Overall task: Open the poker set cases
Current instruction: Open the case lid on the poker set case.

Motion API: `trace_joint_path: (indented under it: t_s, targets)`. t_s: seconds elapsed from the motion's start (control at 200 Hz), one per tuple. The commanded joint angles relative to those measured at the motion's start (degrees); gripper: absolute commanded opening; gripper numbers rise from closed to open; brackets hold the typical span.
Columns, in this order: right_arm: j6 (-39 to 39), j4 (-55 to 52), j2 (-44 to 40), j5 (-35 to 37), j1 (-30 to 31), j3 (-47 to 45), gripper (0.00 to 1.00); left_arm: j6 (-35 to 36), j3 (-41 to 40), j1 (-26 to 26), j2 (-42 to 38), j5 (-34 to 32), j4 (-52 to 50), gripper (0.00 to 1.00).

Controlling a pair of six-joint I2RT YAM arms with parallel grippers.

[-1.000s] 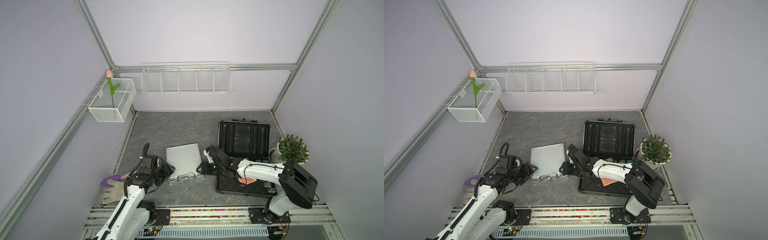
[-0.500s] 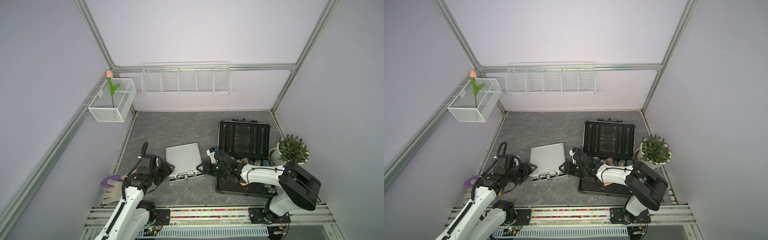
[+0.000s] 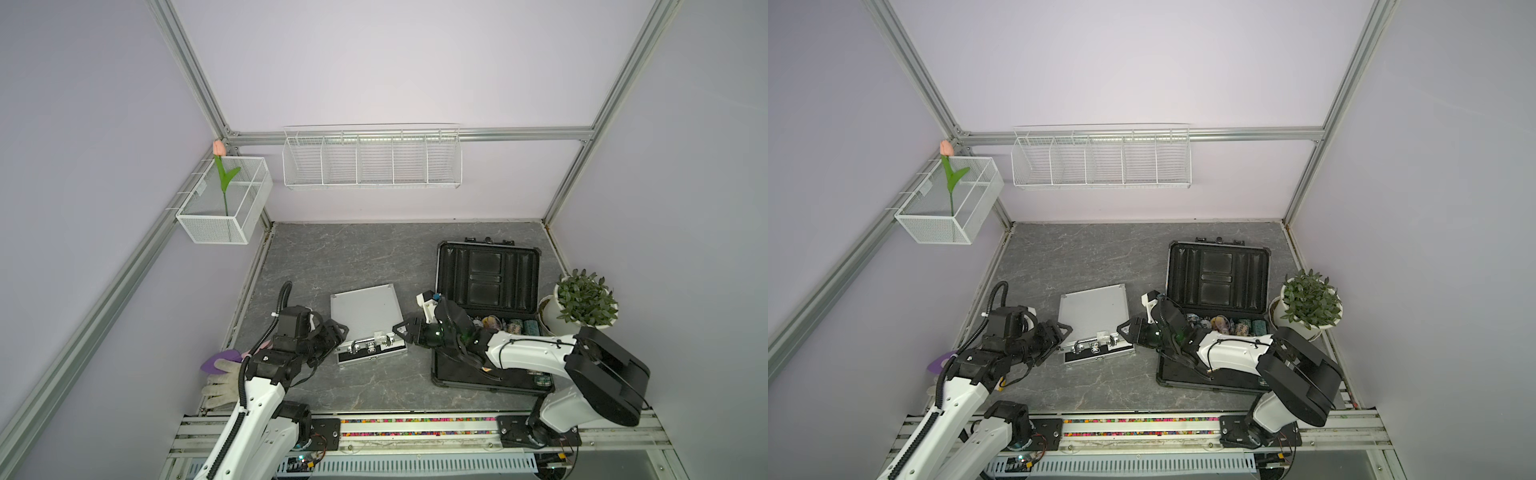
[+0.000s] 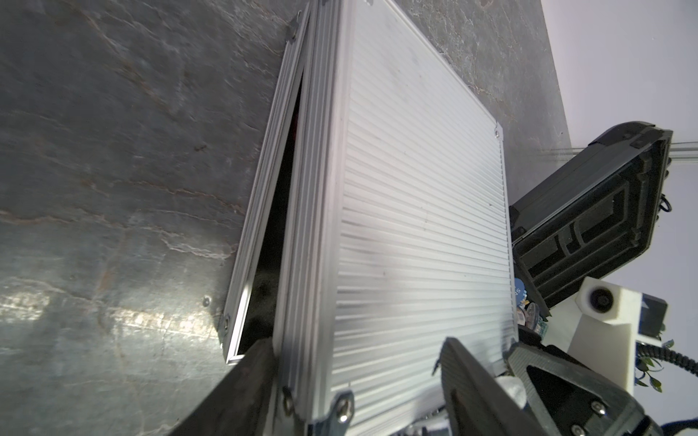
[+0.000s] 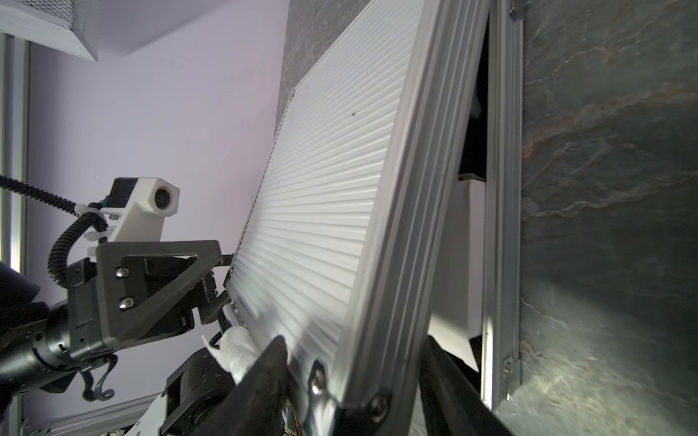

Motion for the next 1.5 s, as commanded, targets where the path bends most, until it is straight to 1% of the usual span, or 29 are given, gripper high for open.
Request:
trace_joint_path:
  t_s: [0.0,0.53,0.865,1.02,1.135,1.235,1.32,1.494]
  targets:
    - [1.2,10.6,-2.1,-4.2,1.4,-0.1,0.57,0.5,3.2,-0.7,-0.8,3.5,3.9,0.71]
    - [8.5,23.3,2.3,-4.9,1.4,-1.8,0.60,5.6,4.5,-0.7,-1.6,-0.1,1.5,0.75]
    - [8.3,23.6,2.2,-3.3,1.5,-2.1,0.59,12.3,8.0,-0.7,-1.7,-3.6,-2.2,0.80]
    - [7.6,22.8,1.7,-2.3,1.4,-2.1,0.59,16.4,10.6,-0.7,-2.0,-6.0,-4.4,0.86]
    - [7.2,22.5,1.5,-1.7,1.3,-2.0,0.59,20.8,13.3,-0.7,-2.8,-8.4,-5.9,0.91]
    - [7.1,22.6,1.4,-1.4,1.3,-1.9,0.59,26.9,16.2,-0.7,-3.4,-10.1,-6.9,0.94]
    - [7.0,22.7,1.4,-1.4,1.4,-1.8,0.59,31.7,18.5,-0.7,-3.6,-12.1,-6.4,0.94]
    - [6.6,23.0,1.3,-1.1,1.1,-1.8,0.59,50.2,20.0,-0.8,-7.0,-8.8,2.2,0.93]
